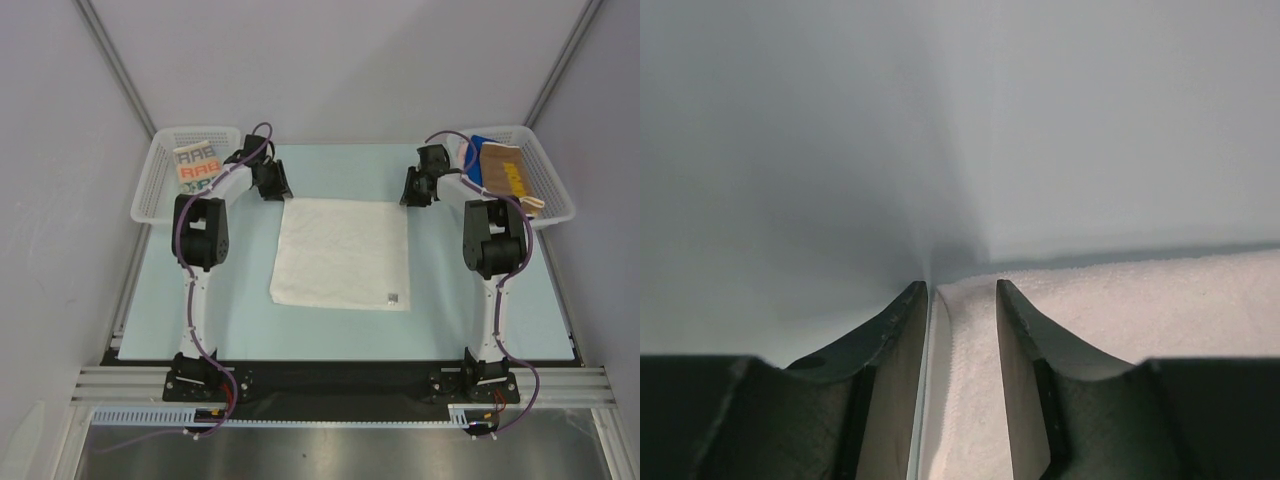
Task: Fold and stack the towels
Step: Fold the towel
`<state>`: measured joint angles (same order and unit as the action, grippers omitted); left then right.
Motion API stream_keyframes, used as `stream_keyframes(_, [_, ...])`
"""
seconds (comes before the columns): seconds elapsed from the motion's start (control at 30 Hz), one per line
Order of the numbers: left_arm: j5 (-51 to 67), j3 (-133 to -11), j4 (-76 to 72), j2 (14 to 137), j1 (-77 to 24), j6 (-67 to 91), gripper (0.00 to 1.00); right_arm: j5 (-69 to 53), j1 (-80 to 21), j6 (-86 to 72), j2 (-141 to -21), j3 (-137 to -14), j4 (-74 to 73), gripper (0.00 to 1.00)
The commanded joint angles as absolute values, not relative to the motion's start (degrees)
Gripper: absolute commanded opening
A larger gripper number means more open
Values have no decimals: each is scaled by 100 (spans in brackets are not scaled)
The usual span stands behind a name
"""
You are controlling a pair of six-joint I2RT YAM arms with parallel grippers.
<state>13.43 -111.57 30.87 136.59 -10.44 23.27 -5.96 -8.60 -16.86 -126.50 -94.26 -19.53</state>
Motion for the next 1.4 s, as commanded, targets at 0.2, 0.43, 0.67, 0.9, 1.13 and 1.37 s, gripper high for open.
stream_keyframes(0.2, [1591, -10855, 3006, 13456, -1063, 2101, 39, -642, -941, -1573, -12753, -9677, -2092, 30])
stream_keyframes(0.43, [1503, -10714, 3111, 13342, -1063, 1925, 39, -598, -888, -1556, -12762, -9659, -2136, 29])
stream_keyframes(0.67, [1397, -10819, 3217, 13386, -1063, 1863, 33, -633, -888, -1600, -12814, -9764, -2100, 29])
stream_keyframes(0.9, [1424, -11013, 3278, 13526, -1063, 1890, 13, -615, -923, -1608, -12858, -9844, -2144, 32])
stream_keyframes(1.13, [1450, -10987, 3164, 13526, -1063, 1934, 0, -606, -914, -1643, -12701, -9695, -2118, 33])
stream_keyframes(1.37, [1380, -10811, 2936, 13386, -1063, 2056, 0, -659, -879, -1661, -12700, -9703, -2083, 33])
